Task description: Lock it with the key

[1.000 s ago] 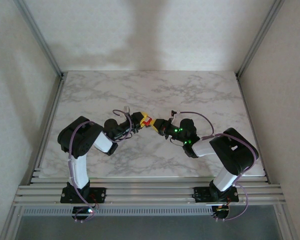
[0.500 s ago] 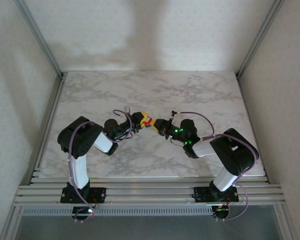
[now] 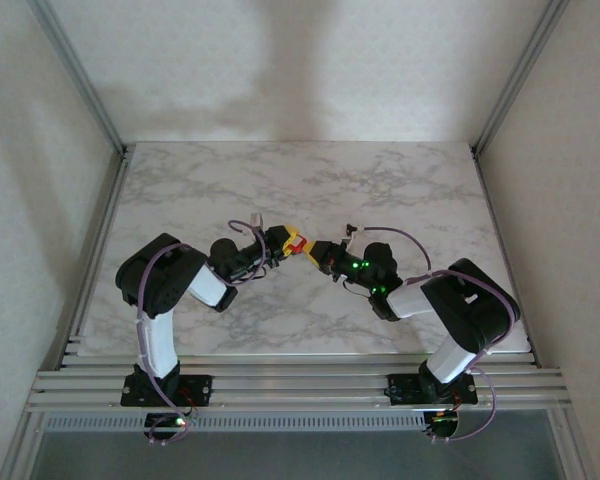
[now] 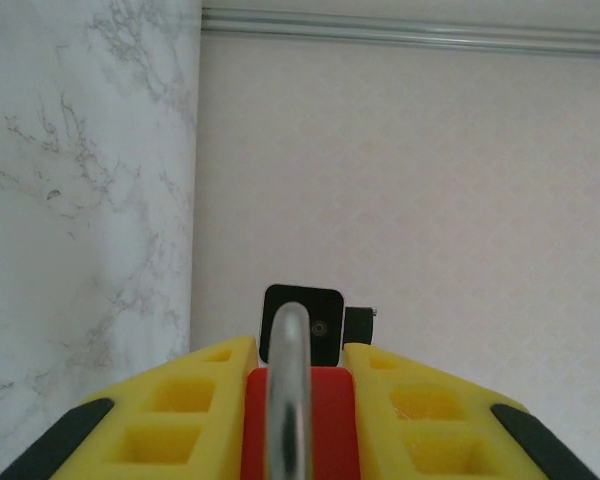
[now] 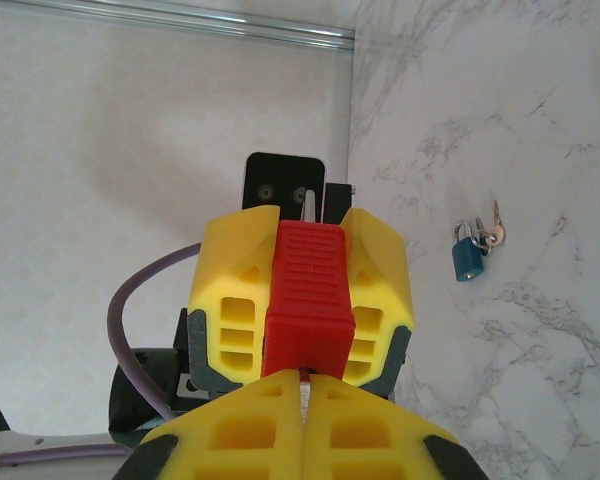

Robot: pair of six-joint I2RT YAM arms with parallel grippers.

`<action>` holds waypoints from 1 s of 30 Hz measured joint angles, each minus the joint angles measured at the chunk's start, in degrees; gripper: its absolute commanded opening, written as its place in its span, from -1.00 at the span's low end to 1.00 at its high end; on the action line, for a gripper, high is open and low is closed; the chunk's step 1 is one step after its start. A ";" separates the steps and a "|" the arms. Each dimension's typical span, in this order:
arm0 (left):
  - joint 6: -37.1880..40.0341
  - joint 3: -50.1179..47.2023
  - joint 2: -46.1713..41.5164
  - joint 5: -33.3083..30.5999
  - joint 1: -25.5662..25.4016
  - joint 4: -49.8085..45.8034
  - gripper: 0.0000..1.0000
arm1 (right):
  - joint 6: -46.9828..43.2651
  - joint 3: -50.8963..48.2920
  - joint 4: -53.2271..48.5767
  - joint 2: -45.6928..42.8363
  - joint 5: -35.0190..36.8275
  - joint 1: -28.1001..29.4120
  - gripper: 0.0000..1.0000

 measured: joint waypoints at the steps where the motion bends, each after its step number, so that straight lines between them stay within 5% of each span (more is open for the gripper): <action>1: 0.00 0.00 0.00 0.07 0.00 0.00 -1.00 | 0.00 -0.13 0.15 0.00 0.00 0.00 -1.00; 30: 0.02 0.00 0.00 0.39 0.04 -0.04 -1.00 | 0.13 -2.01 3.06 -0.02 1.64 0.70 -1.00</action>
